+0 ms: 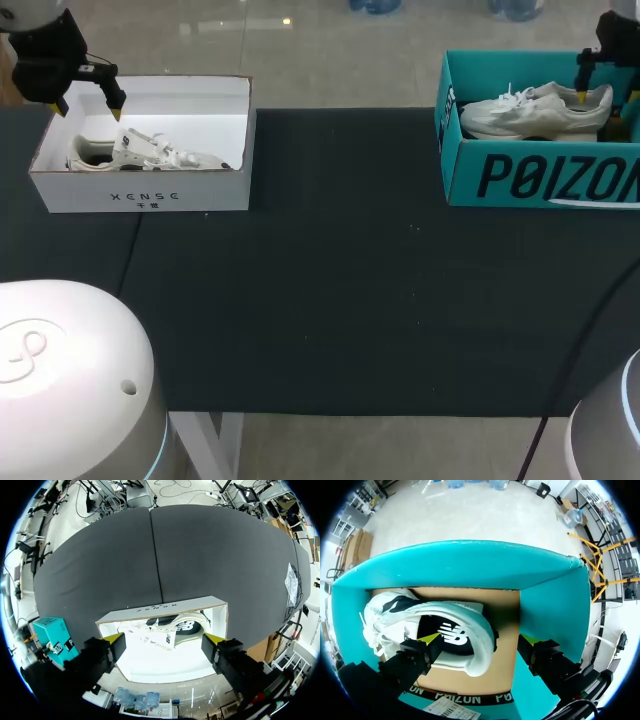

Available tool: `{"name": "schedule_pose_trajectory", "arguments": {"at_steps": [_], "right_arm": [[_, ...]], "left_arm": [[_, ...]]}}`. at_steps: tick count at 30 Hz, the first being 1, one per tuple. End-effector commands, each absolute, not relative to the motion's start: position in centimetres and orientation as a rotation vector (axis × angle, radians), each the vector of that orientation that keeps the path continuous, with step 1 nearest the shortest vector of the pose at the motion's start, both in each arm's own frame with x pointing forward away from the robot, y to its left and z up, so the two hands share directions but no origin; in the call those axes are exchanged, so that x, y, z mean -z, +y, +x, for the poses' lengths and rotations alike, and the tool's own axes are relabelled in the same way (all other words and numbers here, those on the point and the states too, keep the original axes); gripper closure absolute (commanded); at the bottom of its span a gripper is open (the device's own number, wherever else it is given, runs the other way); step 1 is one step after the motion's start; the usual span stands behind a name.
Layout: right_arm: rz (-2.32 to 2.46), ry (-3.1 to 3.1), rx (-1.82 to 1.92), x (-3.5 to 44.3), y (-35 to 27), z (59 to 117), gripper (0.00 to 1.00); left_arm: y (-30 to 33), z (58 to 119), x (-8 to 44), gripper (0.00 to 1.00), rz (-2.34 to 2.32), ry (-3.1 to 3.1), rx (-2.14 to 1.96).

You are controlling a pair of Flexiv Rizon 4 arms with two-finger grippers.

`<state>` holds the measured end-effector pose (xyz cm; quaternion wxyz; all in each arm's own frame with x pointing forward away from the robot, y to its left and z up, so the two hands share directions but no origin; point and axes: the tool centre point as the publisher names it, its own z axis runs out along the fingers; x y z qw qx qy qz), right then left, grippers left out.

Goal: Take the shoe out of the shoebox, open the shoe tongue, remove and reinsert the insole, then place the shoe into the shoebox

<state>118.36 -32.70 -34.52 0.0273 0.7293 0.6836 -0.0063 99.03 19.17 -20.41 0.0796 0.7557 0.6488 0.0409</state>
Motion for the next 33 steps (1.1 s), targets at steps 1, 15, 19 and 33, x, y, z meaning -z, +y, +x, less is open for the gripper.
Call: {"name": "schedule_pose_trajectory", "arguments": {"at_steps": [1, 15, 19, 33], "right_arm": [[2.279, 2.132, 0.06, 34.5, -33.0, 119.0, 0.01], [2.282, 2.13, 0.048, 34.5, -32.8, 118.7, 0.58], [2.284, 2.125, 0.046, 34.3, -32.8, 118.4, 0.64], [2.277, 2.089, 0.055, 33.0, -32.9, 117.5, 0.97]], "left_arm": [[19.2, 99.0, 20.4, 0.0, 2.263, 1.941, -0.125], [19.2, 99.0, 20.4, 0.0, 2.263, 1.941, -0.125], [19.2, 99.0, 20.4, 0.0, 2.263, 1.941, -0.125], [19.2, 99.0, 20.4, 0.0, 2.263, 1.941, -0.125]]}}
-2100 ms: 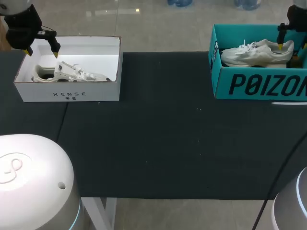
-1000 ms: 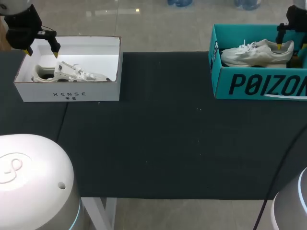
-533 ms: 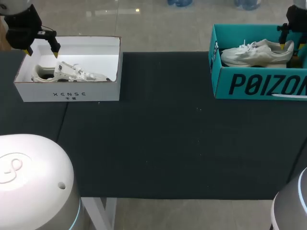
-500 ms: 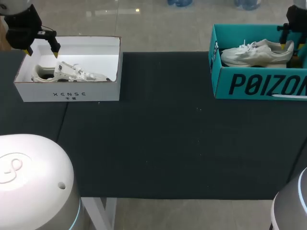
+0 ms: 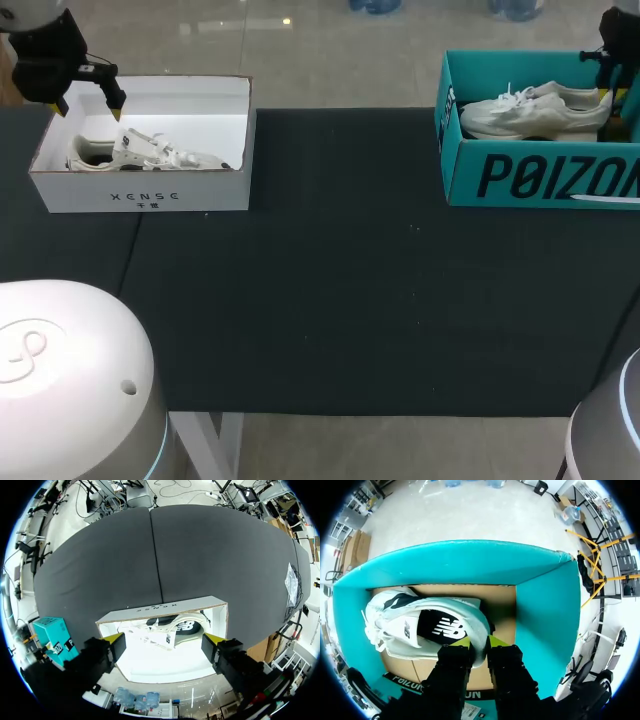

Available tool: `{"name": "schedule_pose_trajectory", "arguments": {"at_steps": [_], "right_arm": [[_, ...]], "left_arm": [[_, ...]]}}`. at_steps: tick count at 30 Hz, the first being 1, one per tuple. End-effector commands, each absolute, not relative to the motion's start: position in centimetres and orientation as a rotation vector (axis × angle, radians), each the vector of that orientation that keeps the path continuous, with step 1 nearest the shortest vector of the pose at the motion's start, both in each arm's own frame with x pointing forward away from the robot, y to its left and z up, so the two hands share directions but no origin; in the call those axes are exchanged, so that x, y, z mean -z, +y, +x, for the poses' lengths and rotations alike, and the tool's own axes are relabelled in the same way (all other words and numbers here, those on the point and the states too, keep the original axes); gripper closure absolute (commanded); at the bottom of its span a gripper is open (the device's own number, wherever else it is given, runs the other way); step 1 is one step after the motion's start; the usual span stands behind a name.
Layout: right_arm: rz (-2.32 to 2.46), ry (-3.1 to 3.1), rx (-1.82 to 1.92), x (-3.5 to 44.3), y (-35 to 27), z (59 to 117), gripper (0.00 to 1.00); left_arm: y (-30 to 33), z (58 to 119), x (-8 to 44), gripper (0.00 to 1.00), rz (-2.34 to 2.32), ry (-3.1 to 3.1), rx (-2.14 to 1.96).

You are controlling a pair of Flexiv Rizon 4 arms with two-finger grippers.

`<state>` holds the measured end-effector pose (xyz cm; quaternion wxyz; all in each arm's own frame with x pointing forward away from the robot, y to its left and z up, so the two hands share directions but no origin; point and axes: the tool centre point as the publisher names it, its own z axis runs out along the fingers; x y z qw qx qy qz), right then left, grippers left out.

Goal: Take the shoe out of the shoebox, open the shoe tongue, remove and reinsert the insole, then place the shoe into the shoebox

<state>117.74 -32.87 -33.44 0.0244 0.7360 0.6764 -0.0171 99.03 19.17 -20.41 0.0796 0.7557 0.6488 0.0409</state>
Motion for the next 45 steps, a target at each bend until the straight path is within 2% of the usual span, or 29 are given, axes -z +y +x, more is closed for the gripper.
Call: {"name": "schedule_pose_trajectory", "arguments": {"at_steps": [1, 4, 5, 7, 12, 14, 16, 18, 19, 27, 45], "right_arm": [[2.28, 2.087, 0.056, 33.1, -32.9, 117.4, 0.97], [2.29, 2.088, 0.054, 33.5, -32.8, 117.2, 0.84], [2.292, 2.09, 0.053, 33.7, -32.8, 117.2, 0.87], [2.301, 2.093, 0.048, 33.9, -32.8, 117.1, 1.0], [2.309, 2.091, 0.041, 33.8, -32.8, 117.3, 1.0], [2.307, 2.093, 0.042, 33.9, -32.7, 117.4, 0.94], [2.305, 2.095, 0.042, 33.9, -32.7, 117.5, 0.93], [2.303, 2.099, 0.043, 33.9, -32.7, 117.6, 0.95], [2.302, 2.099, 0.043, 33.9, -32.7, 117.7, 1.0], [2.287, 2.105, 0.028, 33.2, -32.6, 117.7, 1.0], [2.194, 2.1, -0.061, 26.6, -32.7, 117.5, 1.0]], "left_arm": [[19.2, 99.0, 20.4, 0.0, 2.263, 1.941, -0.125], [19.2, 99.0, 20.4, 0.0, 2.263, 1.941, -0.125], [19.2, 99.0, 20.4, 0.0, 2.263, 1.941, -0.125], [19.2, 99.0, 20.4, 0.0, 2.263, 1.941, -0.125], [19.2, 99.0, 20.4, 0.0, 2.263, 1.941, -0.125], [19.2, 99.0, 20.4, 0.0, 2.263, 1.941, -0.125], [19.2, 99.0, 20.4, 0.0, 2.263, 1.941, -0.125], [19.2, 99.0, 20.4, 0.0, 2.263, 1.941, -0.125], [19.2, 99.0, 20.4, 0.0, 2.263, 1.941, -0.125], [19.2, 99.0, 20.4, 0.0, 2.263, 1.941, -0.125], [19.2, 99.0, 20.4, 0.0, 2.263, 1.941, -0.125]]}}
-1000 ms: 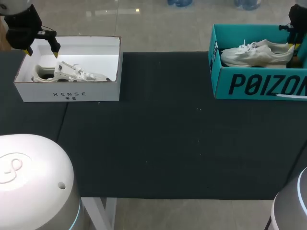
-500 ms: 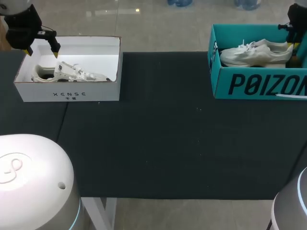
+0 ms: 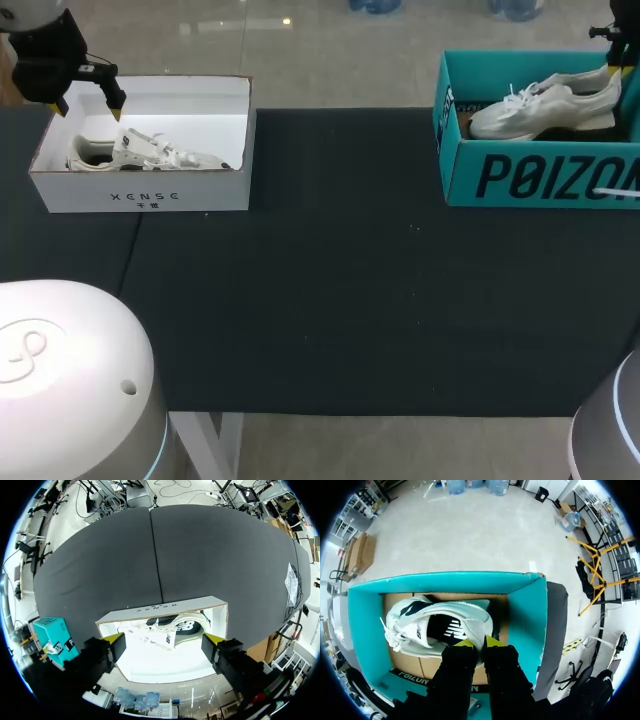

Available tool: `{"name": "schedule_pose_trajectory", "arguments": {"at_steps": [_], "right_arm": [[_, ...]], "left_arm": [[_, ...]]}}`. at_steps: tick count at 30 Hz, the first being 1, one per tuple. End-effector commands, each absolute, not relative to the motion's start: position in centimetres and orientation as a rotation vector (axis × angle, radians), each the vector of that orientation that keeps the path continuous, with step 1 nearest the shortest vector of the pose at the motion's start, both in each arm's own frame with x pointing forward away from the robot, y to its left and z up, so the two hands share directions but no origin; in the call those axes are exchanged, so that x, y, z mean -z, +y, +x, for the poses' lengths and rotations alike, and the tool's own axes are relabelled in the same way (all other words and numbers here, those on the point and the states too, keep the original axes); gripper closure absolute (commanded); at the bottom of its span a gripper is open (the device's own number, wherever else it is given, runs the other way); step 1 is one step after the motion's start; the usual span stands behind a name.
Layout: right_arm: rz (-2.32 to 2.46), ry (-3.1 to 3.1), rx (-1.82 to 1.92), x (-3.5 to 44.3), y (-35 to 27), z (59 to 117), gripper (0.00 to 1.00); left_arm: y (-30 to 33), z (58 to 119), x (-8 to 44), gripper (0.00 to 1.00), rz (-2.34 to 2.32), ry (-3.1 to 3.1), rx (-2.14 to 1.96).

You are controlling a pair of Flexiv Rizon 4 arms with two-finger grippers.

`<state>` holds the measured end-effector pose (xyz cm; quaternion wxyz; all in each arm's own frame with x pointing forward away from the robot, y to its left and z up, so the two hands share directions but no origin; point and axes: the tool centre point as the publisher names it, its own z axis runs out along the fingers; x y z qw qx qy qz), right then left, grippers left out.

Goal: Take the shoe out of the shoebox, open the shoe tongue, remove and reinsert the insole, then place the shoe into the shoebox

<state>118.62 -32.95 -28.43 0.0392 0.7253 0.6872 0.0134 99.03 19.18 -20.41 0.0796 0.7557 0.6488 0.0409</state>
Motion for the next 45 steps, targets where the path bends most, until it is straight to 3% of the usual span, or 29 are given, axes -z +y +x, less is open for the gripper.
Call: {"name": "schedule_pose_trajectory", "arguments": {"at_steps": [1, 12, 26, 37, 45], "right_arm": [[2.186, 2.101, -0.056, 26.2, -32.6, 117.5, 1.0], [2.1, 2.149, -0.154, 20.7, -32.0, 117.8, 1.0], [1.976, 2.157, -0.219, 10.1, -30.0, 117.1, 1.0], [1.946, 2.133, -0.232, 4.9, -22.3, 113.1, 1.0], [1.982, 2.149, -0.223, 4.9, -15.6, 108.5, 1.0]], "left_arm": [[19.2, 99.0, 20.4, 0.0, 2.263, 1.941, -0.125], [19.2, 99.0, 20.4, 0.0, 2.263, 1.941, -0.125], [19.2, 99.0, 20.4, 0.0, 2.263, 1.941, -0.125], [19.2, 99.0, 20.4, 0.0, 2.263, 1.941, -0.125], [19.2, 99.0, 20.4, 0.0, 2.263, 1.941, -0.125]]}}
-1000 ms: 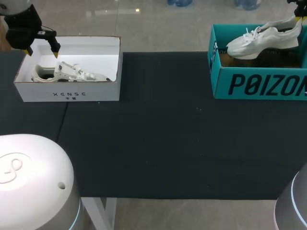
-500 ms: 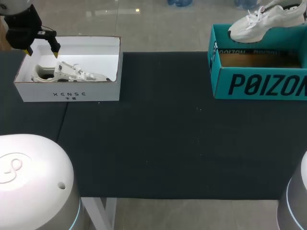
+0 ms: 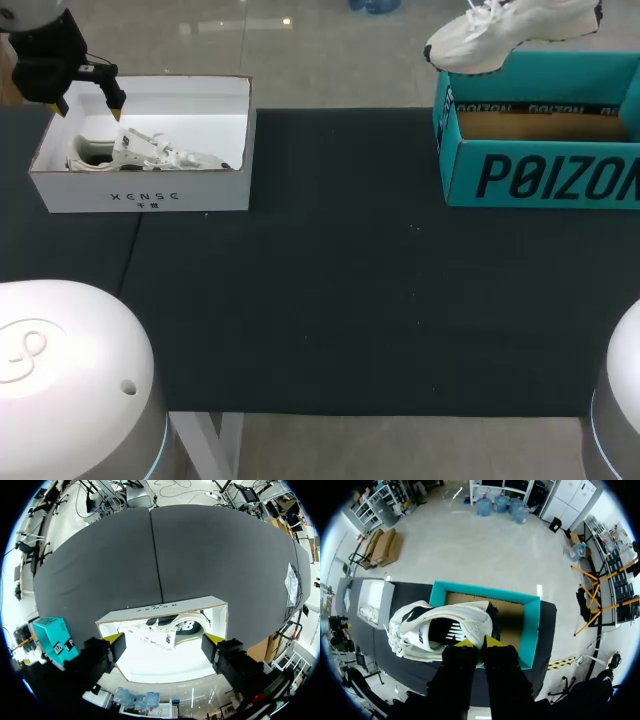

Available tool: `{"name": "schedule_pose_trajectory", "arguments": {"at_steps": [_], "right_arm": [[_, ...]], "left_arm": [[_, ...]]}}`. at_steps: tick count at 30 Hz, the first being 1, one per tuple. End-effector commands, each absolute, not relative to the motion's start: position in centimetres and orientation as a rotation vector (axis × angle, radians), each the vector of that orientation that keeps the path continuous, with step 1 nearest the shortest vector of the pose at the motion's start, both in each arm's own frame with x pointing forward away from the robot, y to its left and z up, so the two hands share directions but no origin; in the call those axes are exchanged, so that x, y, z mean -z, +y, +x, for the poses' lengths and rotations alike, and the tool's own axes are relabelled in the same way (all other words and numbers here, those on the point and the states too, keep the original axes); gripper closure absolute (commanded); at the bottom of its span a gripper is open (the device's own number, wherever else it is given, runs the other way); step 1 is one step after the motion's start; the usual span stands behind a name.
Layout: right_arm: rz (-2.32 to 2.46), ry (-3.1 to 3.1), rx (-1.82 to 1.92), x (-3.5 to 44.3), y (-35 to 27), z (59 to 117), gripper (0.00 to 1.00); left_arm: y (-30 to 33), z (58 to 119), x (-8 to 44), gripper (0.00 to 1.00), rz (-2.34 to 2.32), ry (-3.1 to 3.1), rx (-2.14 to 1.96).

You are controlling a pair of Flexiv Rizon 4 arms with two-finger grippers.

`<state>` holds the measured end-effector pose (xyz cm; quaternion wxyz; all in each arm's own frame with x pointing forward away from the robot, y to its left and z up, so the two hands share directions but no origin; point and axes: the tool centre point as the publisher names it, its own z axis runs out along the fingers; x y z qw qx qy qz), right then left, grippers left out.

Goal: Take the shoe out of the shoebox, open the shoe tongue, remove and reinsert the insole, then place the shoe into the shoebox

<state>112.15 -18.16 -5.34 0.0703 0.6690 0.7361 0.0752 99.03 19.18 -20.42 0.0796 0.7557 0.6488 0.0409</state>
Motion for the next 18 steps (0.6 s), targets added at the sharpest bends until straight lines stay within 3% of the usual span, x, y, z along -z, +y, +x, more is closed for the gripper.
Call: {"name": "schedule_pose_trajectory", "arguments": {"at_steps": [1, 18], "right_arm": [[1.986, 2.151, -0.238, 4.9, -14.8, 107.8, 1.0], [2.0, 2.206, -0.28, 6.1, -2.8, 96.8, 1.0]], "left_arm": [[19.2, 99.0, 20.4, 0.0, 2.263, 1.941, -0.125], [19.2, 99.0, 20.4, 0.0, 2.263, 1.941, -0.125]]}}
